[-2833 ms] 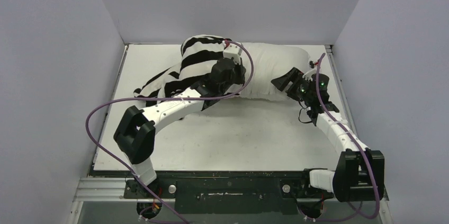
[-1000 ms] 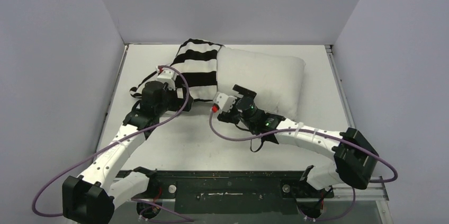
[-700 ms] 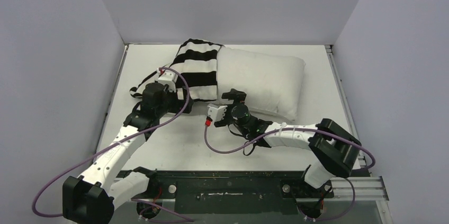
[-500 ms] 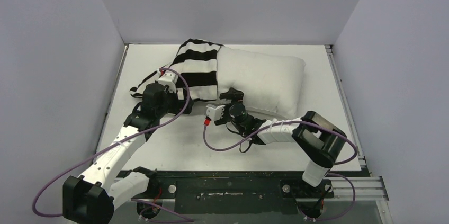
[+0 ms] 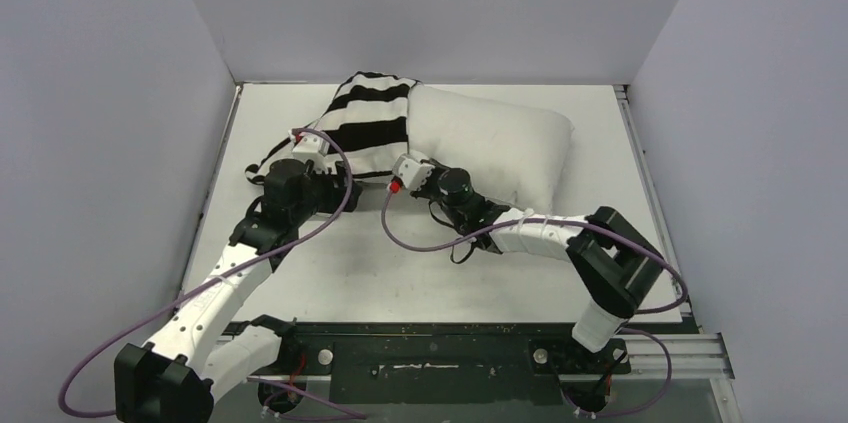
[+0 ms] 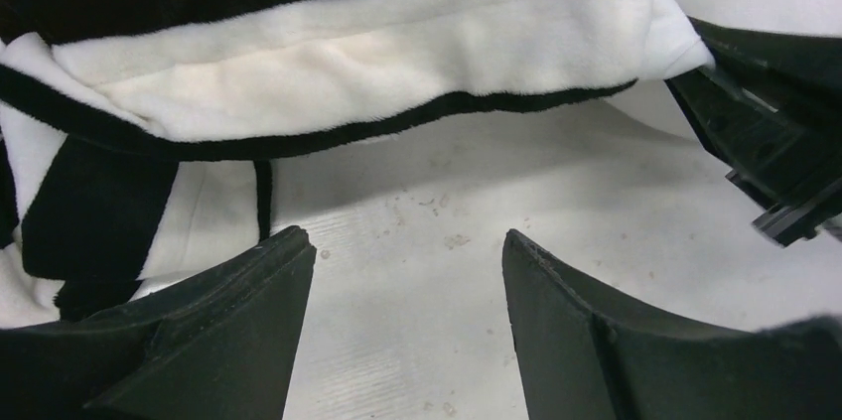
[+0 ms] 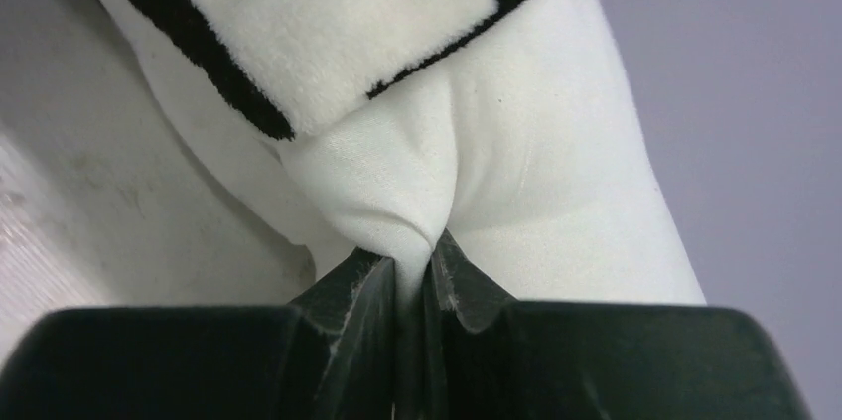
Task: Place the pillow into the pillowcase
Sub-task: Stuff the pillow into the pillowcase.
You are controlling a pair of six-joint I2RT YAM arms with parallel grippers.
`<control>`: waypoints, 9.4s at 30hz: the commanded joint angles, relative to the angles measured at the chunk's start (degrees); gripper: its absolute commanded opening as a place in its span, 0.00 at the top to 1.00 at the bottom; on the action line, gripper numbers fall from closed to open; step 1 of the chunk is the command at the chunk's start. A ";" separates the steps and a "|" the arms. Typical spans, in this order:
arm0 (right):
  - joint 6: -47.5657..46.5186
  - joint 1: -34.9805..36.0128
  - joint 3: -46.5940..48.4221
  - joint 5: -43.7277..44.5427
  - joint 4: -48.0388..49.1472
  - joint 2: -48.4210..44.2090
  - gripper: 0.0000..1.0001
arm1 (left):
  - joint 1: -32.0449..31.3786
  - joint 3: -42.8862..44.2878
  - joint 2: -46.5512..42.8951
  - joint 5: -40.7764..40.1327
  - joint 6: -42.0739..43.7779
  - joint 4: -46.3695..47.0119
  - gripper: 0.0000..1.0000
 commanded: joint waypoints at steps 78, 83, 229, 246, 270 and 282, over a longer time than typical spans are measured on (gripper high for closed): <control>49.72 -7.05 39.00 -6.19 -31.46 6.72 1.00 | 2.30 33.21 18.23 15.19 -3.93 -7.14 1.00; 57.39 -7.09 36.29 -6.26 -23.29 5.84 1.00 | 2.30 28.19 15.80 25.01 -10.58 3.55 1.00; 44.07 -30.63 34.76 -35.23 -62.25 -10.46 0.01 | 8.46 42.25 27.89 -2.18 4.03 0.52 0.40; 19.91 -0.26 9.86 -15.96 -41.15 -19.40 0.00 | -2.20 1.08 5.38 12.82 -10.78 16.19 0.44; 25.04 -3.38 5.48 -27.72 -16.04 -4.30 1.00 | -14.05 -5.50 16.87 -14.61 -7.22 29.47 0.41; 46.92 -7.14 2.57 -29.41 2.27 -3.79 1.00 | -15.25 -2.31 10.97 -11.91 -7.59 26.13 1.00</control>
